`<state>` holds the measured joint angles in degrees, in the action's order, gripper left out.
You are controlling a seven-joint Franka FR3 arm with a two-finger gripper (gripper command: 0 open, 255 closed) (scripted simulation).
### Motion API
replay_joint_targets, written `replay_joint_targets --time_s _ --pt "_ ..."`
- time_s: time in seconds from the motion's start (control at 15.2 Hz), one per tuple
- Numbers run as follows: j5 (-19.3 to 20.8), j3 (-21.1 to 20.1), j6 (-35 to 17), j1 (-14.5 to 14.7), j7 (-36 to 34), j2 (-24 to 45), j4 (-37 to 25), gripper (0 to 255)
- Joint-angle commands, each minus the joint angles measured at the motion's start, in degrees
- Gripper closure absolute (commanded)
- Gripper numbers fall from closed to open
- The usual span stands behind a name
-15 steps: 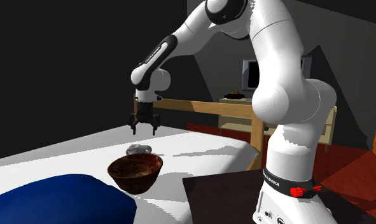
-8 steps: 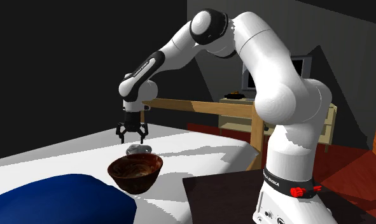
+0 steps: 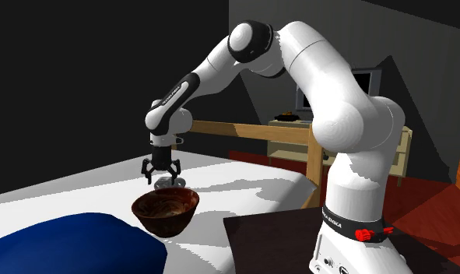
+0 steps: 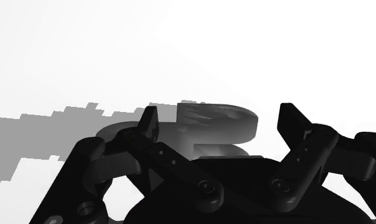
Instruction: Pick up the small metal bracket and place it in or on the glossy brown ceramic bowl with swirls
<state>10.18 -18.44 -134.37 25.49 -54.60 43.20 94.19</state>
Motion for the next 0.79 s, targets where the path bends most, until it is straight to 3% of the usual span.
replay_joint_targets --time_s 0.0,0.33,0.4,0.73 --pt "0.0 0.0 -0.1 0.1 0.0 0.2 0.0 0" --pt "0.0 0.0 -0.1 0.1 0.0 0.1 0.0 0" --pt "0.0 0.0 -0.1 0.1 0.0 0.1 0.0 255" --pt "0.0 0.0 -0.1 0.1 0.0 0.2 0.0 255"
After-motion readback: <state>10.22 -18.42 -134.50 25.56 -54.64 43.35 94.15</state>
